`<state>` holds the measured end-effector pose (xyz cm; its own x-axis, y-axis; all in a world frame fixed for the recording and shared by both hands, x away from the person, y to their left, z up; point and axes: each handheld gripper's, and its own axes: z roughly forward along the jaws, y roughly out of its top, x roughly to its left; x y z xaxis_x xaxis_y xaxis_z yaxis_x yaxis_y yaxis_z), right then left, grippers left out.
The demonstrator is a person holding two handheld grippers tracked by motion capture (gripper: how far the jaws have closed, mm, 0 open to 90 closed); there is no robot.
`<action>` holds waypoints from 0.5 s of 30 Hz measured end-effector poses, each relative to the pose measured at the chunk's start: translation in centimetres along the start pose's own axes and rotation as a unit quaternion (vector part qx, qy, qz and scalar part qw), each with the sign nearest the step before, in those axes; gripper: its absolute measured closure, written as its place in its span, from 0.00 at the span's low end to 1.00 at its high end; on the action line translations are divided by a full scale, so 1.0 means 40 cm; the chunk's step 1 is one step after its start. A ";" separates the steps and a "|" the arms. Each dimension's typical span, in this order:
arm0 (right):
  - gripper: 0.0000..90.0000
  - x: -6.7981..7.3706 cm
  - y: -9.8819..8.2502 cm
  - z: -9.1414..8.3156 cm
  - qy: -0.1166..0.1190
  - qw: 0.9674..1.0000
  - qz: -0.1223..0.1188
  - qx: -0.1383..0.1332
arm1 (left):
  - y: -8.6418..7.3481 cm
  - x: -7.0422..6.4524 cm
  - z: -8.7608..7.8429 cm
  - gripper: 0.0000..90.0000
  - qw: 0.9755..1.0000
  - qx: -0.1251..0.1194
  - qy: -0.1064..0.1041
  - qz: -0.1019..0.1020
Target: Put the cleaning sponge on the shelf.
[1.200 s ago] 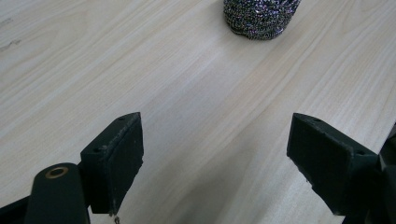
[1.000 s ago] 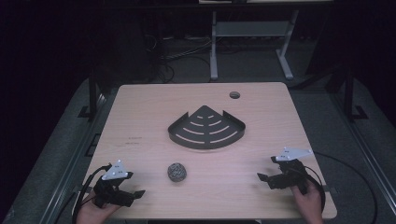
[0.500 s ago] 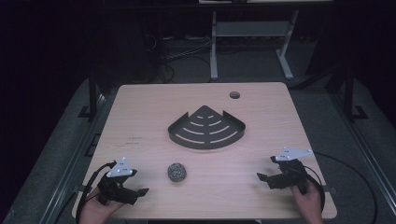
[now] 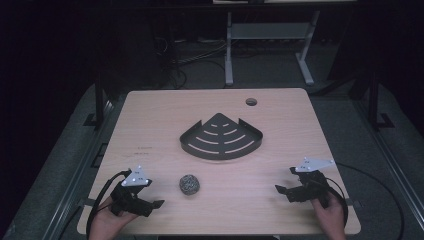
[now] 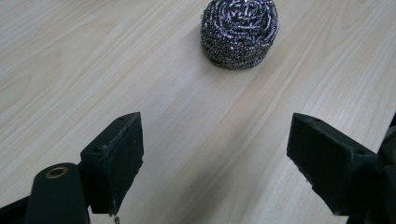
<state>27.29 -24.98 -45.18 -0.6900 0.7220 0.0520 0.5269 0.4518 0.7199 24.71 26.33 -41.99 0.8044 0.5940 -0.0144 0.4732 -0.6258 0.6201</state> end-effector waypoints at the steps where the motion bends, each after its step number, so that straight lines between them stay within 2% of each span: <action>1: 0.15 0.000 0.000 0.000 0.000 1.000 0.000 0.000 | 0.000 0.000 0.000 0.20 1.000 0.000 0.000 0.000; 15: 0.15 0.005 0.006 0.001 0.003 1.000 -0.004 -0.003 | 0.045 -0.011 0.026 0.20 1.000 0.012 -0.013 0.021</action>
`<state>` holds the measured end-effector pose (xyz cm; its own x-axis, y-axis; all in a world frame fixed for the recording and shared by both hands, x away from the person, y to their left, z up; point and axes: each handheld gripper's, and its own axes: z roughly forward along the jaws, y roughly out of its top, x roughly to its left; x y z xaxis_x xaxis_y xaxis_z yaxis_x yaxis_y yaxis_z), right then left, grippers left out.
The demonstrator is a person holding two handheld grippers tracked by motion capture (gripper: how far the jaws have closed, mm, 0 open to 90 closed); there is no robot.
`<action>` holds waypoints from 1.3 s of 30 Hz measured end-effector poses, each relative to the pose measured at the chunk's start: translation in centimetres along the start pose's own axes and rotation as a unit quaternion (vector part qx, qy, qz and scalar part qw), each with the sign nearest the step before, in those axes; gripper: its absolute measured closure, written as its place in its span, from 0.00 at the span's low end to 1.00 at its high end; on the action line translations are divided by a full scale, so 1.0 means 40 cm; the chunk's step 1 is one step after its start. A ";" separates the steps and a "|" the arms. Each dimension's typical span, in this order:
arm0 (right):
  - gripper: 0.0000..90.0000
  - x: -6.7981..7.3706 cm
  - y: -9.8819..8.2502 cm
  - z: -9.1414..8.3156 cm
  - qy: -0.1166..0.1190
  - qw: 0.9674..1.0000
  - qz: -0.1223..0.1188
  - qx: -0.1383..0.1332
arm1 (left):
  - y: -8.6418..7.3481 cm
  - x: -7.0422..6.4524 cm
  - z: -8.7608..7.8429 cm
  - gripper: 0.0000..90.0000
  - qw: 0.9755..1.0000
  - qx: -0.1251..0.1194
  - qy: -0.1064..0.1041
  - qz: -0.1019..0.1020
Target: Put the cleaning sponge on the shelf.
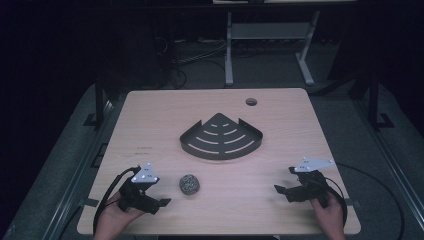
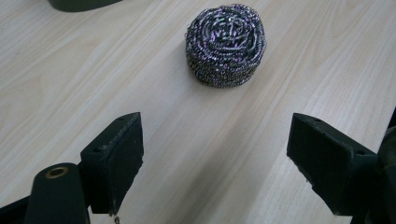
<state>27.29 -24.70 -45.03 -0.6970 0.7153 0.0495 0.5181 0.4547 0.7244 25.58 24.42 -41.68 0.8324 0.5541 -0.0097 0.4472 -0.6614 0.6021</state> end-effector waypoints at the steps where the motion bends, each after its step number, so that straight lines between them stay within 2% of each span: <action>1: 0.15 0.000 0.001 0.000 0.000 1.000 0.000 0.000 | 0.005 -0.001 0.002 0.20 1.000 0.003 0.000 0.003; 12: 0.15 0.001 0.002 0.000 0.000 1.000 0.000 -0.001 | 0.042 -0.004 0.027 0.20 1.000 0.014 -0.008 0.017; 39: 0.15 0.001 0.004 0.002 0.002 1.000 0.000 0.000 | 0.112 -0.010 0.081 0.20 0.998 0.045 -0.020 0.032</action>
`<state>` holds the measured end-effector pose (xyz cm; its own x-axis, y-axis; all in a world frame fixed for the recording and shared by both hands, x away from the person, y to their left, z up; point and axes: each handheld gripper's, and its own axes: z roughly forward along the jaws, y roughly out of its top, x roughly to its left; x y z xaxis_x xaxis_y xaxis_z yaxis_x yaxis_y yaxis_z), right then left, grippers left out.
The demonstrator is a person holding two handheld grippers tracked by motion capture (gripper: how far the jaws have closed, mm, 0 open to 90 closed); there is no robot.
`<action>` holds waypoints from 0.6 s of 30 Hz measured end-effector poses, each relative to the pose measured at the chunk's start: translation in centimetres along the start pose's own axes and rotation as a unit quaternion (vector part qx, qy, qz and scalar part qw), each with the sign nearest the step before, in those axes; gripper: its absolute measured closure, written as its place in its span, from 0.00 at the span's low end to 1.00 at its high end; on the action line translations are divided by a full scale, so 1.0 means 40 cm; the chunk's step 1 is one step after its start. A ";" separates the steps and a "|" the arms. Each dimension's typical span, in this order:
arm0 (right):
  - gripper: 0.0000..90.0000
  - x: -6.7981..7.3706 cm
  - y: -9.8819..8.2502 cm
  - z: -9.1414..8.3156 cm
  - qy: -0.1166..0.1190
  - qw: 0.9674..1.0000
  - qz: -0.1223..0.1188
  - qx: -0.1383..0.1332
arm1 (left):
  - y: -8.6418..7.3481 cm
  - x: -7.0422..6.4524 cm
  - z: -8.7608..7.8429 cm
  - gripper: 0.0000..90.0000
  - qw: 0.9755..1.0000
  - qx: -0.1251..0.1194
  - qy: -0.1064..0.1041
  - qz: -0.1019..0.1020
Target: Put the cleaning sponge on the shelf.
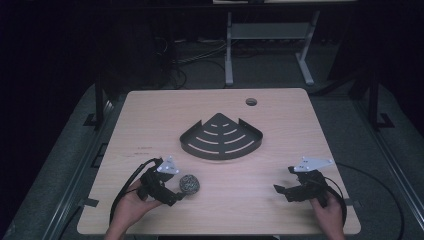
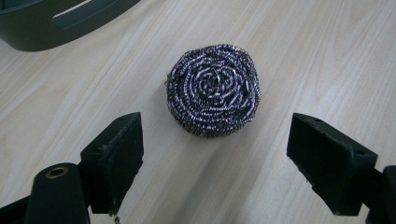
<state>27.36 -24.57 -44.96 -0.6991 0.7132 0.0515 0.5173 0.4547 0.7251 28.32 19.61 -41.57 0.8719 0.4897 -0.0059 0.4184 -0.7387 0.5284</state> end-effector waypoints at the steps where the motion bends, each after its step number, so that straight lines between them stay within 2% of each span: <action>1: 0.15 0.000 0.000 0.000 0.000 1.000 0.000 0.000 | 0.000 0.000 0.000 0.20 1.000 0.000 0.000 0.000; 10: 0.15 0.000 0.000 0.001 0.002 1.000 0.000 0.000 | 0.015 0.005 0.026 0.20 1.000 0.011 -0.009 0.002; 18: 0.15 -0.001 0.001 0.002 0.003 1.000 -0.002 -0.002 | 0.030 0.003 0.044 0.21 1.000 0.019 -0.004 0.007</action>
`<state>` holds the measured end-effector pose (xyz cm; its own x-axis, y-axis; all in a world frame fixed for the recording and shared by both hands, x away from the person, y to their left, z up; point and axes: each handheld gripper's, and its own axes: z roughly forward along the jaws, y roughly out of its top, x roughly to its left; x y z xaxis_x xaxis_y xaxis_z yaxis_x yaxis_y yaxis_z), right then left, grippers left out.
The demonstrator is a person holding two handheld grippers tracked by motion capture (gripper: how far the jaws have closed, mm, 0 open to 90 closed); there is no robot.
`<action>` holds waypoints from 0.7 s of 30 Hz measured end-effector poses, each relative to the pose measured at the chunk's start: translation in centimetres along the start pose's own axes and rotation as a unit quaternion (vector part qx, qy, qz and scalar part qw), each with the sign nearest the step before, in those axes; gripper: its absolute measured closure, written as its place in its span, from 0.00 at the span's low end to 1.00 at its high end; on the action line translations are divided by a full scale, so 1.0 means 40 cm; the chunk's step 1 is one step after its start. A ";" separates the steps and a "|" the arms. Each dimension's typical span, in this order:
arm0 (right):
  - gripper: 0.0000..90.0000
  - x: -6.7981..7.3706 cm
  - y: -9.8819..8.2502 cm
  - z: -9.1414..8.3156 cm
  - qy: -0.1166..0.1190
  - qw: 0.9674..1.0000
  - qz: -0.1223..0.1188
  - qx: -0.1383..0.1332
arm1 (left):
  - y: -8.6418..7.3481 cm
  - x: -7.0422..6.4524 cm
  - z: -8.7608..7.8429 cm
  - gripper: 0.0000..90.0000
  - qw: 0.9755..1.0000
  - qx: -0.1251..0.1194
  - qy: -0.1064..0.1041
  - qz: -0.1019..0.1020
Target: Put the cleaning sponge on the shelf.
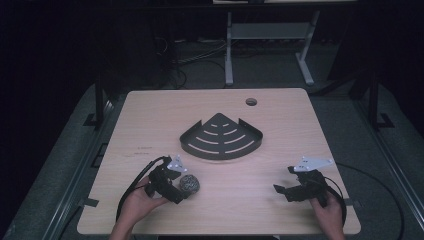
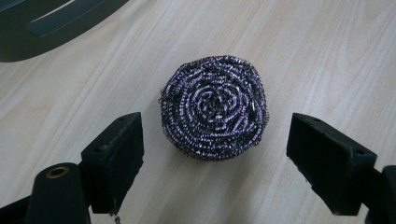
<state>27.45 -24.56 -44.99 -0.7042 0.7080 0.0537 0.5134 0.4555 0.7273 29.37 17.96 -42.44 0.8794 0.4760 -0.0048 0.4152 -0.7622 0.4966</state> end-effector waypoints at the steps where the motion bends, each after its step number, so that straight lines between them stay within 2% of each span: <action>1: 0.15 0.000 0.000 0.000 0.000 1.000 0.000 0.000 | 0.002 0.000 0.001 0.21 1.000 0.002 0.000 0.001; 10: 0.15 -0.001 -0.001 -0.001 0.001 1.000 0.000 -0.002 | 0.016 0.002 0.020 0.21 1.000 0.013 -0.007 -0.002; 17: 0.15 -0.002 -0.001 -0.001 0.001 1.000 -0.003 -0.002 | 0.025 0.002 0.031 0.23 1.000 0.023 -0.005 0.000; 21: 0.15 -0.003 -0.001 -0.002 0.002 1.000 -0.003 -0.003 | 0.029 0.003 0.038 0.24 1.000 0.025 -0.006 -0.007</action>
<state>27.48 -24.71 -44.96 -0.7084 0.7039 0.0518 0.5071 0.4565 0.7310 30.29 16.47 -43.19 0.8764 0.4811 -0.0221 0.4381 -0.7773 0.4516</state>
